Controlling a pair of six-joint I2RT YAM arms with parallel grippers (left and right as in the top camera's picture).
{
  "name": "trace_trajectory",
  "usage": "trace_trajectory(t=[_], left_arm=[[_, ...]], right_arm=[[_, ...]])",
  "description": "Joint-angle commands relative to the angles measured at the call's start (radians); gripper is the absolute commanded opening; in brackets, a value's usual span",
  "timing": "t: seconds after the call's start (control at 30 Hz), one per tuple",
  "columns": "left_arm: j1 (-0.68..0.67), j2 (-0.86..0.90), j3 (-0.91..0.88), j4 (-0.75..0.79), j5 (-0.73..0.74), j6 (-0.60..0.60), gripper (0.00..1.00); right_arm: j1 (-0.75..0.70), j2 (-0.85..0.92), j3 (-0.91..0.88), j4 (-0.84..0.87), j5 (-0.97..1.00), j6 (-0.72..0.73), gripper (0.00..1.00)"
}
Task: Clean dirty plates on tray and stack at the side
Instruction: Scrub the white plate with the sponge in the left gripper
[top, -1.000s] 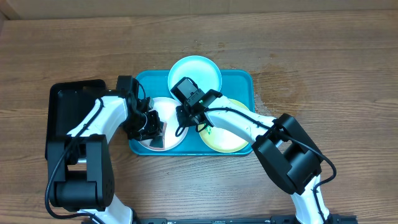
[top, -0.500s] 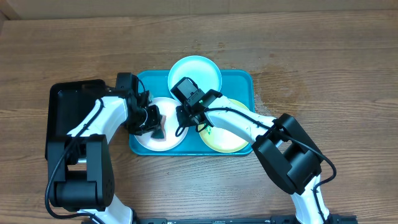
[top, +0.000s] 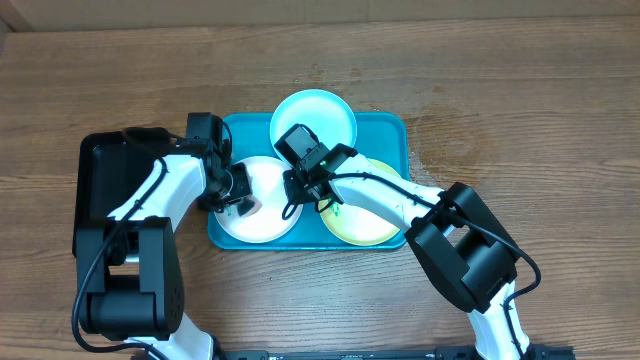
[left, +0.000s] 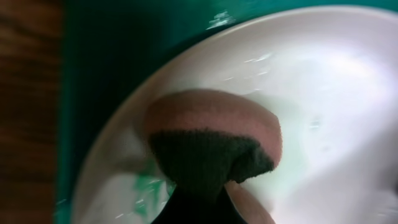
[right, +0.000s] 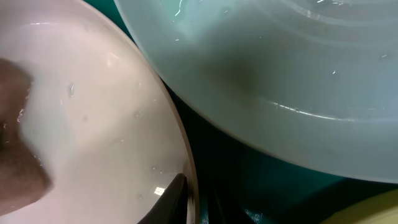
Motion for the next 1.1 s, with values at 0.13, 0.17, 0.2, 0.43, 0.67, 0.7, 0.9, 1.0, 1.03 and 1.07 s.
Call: trace_trajectory(t=[0.13, 0.17, 0.2, 0.43, 0.67, 0.7, 0.9, 1.0, 1.03, 1.07], left_arm=[[0.0, 0.001, 0.0, -0.067, -0.4, -0.018, 0.04], [0.0, 0.0, 0.012, -0.074, -0.394, -0.019, 0.04], [0.0, 0.0, 0.029, -0.085, -0.377, -0.019, 0.04], [0.0, 0.0, 0.138, -0.066, 0.034, 0.003, 0.04], [-0.024, 0.037, 0.097, 0.034, 0.235, 0.024, 0.04], [-0.028, 0.045, 0.09, 0.042, 0.236, 0.024, 0.04], [-0.041, 0.121, 0.081, 0.064, 0.214, 0.023, 0.04], [-0.039, 0.169, 0.081, 0.087, 0.196, 0.016, 0.04], [-0.037, 0.18, 0.081, 0.089, 0.159, 0.016, 0.04], [-0.034, 0.185, 0.081, 0.087, 0.112, 0.016, 0.04]], right_arm=[[-0.015, 0.028, -0.011, -0.011, 0.014, 0.0, 0.14], [-0.015, 0.028, -0.011, -0.011, 0.014, 0.0, 0.14], [-0.015, 0.028, -0.011, -0.012, 0.014, 0.0, 0.14], [-0.015, 0.028, -0.011, -0.007, 0.014, 0.0, 0.14], [-0.015, 0.028, -0.011, 0.005, 0.013, 0.0, 0.14], [-0.015, 0.028, -0.011, 0.004, 0.013, 0.0, 0.14], [-0.015, 0.028, -0.011, 0.004, 0.013, 0.0, 0.14], [-0.015, 0.028, -0.011, 0.003, 0.013, 0.0, 0.14], [-0.015, 0.028, -0.011, 0.0, 0.014, 0.0, 0.14], [-0.015, 0.028, -0.011, -0.002, 0.014, 0.0, 0.14]])
